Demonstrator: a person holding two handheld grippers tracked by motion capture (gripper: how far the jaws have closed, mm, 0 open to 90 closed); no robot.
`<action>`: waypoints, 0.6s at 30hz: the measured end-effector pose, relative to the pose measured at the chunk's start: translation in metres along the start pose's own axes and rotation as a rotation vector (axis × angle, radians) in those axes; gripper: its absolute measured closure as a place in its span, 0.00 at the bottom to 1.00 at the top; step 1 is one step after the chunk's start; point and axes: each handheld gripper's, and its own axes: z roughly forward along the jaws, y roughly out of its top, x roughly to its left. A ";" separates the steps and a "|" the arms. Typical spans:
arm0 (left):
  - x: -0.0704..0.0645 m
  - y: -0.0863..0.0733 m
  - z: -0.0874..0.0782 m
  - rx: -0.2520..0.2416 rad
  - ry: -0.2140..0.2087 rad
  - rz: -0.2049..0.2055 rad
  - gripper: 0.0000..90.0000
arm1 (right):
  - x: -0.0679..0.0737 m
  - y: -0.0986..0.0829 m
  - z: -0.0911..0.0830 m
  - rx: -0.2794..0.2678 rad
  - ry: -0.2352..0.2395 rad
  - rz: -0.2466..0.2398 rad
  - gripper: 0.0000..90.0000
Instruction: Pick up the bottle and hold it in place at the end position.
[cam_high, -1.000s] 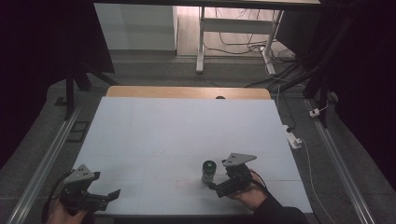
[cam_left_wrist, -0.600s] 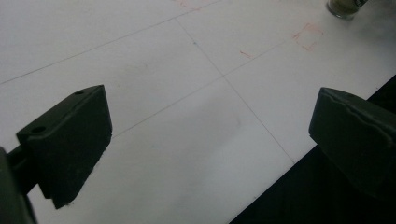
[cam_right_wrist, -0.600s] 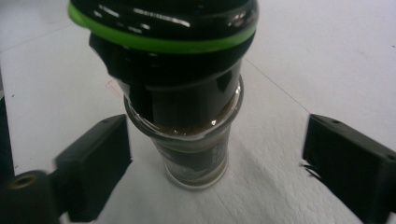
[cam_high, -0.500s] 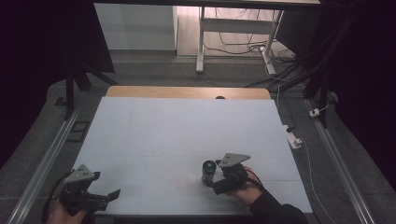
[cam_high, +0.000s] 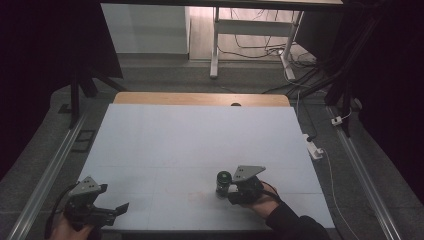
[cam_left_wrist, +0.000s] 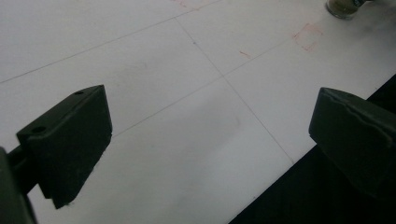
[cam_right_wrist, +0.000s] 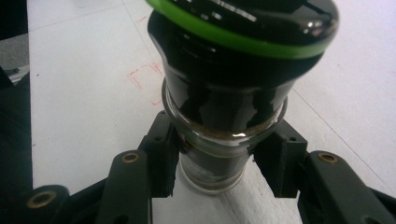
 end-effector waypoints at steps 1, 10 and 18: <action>0.000 0.000 0.000 0.000 0.000 0.000 0.01 | 0.001 0.000 0.000 0.000 -0.004 0.001 0.58; 0.000 0.000 0.000 -0.002 0.000 -0.001 0.01 | 0.004 0.004 0.000 0.019 -0.030 -0.005 0.59; 0.000 0.000 0.000 -0.003 -0.001 -0.003 0.01 | 0.001 0.013 -0.006 0.001 -0.048 0.020 0.59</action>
